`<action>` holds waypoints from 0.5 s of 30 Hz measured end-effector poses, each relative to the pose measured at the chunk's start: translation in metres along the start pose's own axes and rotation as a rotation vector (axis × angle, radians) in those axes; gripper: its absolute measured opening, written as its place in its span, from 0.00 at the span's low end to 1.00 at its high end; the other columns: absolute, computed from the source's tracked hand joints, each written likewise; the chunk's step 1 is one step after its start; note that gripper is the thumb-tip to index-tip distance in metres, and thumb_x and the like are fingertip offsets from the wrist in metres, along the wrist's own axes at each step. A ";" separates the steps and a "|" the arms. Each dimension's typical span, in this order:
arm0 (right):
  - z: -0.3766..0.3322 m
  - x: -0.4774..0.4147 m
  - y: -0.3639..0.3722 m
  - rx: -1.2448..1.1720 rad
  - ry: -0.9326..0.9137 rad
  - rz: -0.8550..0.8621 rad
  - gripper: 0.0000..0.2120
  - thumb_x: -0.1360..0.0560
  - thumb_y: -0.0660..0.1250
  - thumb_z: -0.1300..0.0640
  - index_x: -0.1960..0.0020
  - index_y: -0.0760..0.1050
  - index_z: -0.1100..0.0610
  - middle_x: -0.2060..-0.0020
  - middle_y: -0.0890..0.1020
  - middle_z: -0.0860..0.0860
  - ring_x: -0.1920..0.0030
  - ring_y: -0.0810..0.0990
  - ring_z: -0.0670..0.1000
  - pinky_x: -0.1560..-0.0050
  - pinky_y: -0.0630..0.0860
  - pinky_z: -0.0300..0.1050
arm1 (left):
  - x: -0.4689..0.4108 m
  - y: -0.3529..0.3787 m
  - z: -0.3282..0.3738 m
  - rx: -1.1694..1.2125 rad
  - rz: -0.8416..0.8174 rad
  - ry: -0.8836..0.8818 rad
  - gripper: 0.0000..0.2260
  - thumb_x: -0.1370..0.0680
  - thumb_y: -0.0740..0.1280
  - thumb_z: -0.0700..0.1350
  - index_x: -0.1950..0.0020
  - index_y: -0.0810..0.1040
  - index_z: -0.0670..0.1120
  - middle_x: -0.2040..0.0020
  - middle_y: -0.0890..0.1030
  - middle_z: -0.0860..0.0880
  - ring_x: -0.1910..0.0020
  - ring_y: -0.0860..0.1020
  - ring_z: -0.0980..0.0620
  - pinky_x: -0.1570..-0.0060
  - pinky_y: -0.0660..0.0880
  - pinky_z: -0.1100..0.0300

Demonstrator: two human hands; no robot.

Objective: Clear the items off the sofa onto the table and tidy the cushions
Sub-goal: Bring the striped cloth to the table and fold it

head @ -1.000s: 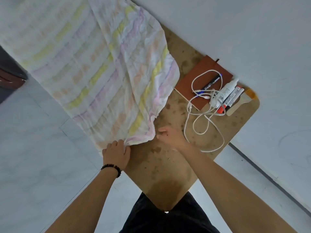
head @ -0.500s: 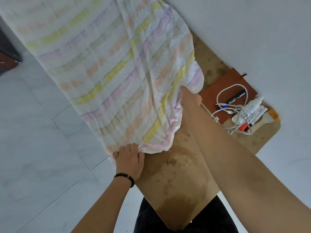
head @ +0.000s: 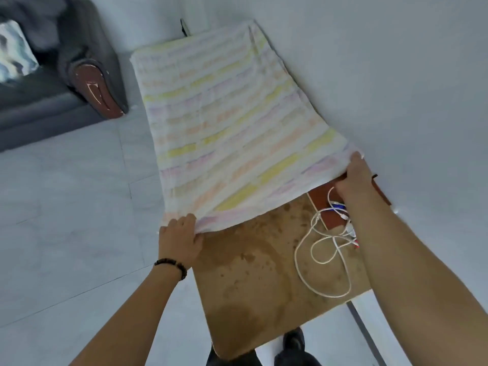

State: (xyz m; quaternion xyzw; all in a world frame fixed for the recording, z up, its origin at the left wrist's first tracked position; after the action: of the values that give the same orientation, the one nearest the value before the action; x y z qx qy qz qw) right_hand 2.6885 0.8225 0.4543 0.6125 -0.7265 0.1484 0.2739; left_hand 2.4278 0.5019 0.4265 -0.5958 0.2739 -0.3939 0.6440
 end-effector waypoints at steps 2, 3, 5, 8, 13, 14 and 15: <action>-0.031 0.010 -0.030 -0.027 -0.049 0.034 0.18 0.18 0.59 0.51 0.31 0.73 0.54 0.39 0.80 0.54 0.45 0.81 0.55 0.45 0.81 0.51 | 0.013 -0.023 0.016 -0.011 0.092 -0.020 0.06 0.26 0.64 0.44 0.53 0.73 0.42 0.64 0.76 0.45 0.65 0.72 0.43 0.63 0.65 0.53; -0.045 0.015 -0.042 -0.054 -0.103 0.013 0.18 0.18 0.58 0.53 0.30 0.73 0.53 0.40 0.80 0.53 0.44 0.81 0.55 0.45 0.81 0.51 | 0.019 -0.034 0.026 -0.020 0.134 -0.025 0.06 0.26 0.66 0.43 0.52 0.73 0.42 0.63 0.75 0.45 0.64 0.71 0.43 0.63 0.65 0.53; -0.070 0.035 -0.071 -0.098 -0.172 -0.010 0.17 0.17 0.56 0.56 0.30 0.73 0.53 0.40 0.81 0.54 0.45 0.82 0.55 0.47 0.82 0.50 | 0.035 -0.048 0.048 -0.040 0.201 -0.033 0.07 0.28 0.67 0.40 0.52 0.73 0.42 0.62 0.75 0.45 0.63 0.71 0.43 0.63 0.66 0.53; -0.084 0.057 -0.119 -0.176 -0.210 -0.080 0.17 0.17 0.56 0.58 0.30 0.72 0.51 0.44 0.81 0.52 0.51 0.83 0.51 0.54 0.83 0.47 | 0.066 -0.052 0.079 -0.039 0.271 -0.015 0.08 0.31 0.67 0.36 0.54 0.74 0.41 0.63 0.74 0.44 0.63 0.67 0.45 0.65 0.65 0.53; -0.042 0.070 -0.204 -0.153 -0.165 0.042 0.20 0.20 0.57 0.56 0.30 0.72 0.43 0.41 0.80 0.48 0.46 0.82 0.51 0.50 0.83 0.49 | 0.133 -0.026 0.106 -0.053 0.219 -0.005 0.13 0.37 0.72 0.31 0.60 0.74 0.43 0.66 0.73 0.46 0.68 0.71 0.44 0.70 0.62 0.59; -0.026 0.069 -0.220 -0.094 -0.156 0.084 0.20 0.21 0.56 0.55 0.31 0.73 0.43 0.38 0.79 0.48 0.43 0.81 0.52 0.46 0.82 0.51 | 0.147 -0.015 0.107 -0.058 0.188 -0.014 0.13 0.38 0.72 0.31 0.60 0.74 0.44 0.66 0.74 0.46 0.68 0.72 0.44 0.70 0.62 0.59; -0.010 0.071 -0.235 -0.018 -0.135 0.108 0.21 0.21 0.55 0.55 0.31 0.74 0.43 0.35 0.78 0.49 0.40 0.80 0.53 0.43 0.81 0.53 | 0.161 -0.005 0.108 -0.062 0.157 -0.025 0.13 0.38 0.72 0.30 0.61 0.74 0.44 0.66 0.74 0.47 0.68 0.73 0.44 0.70 0.62 0.59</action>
State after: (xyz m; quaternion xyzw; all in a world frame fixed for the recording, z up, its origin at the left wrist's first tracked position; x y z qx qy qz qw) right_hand 2.9117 0.7223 0.4757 0.5786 -0.7766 0.1148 0.2211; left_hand 2.6025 0.4271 0.4656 -0.5970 0.3237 -0.3262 0.6576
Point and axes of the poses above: each hand's wrist, its own x-axis away from the middle knuckle, its own y-axis out of the palm, z = x × y, the point moved 4 cm from there along -x, towards the middle knuckle
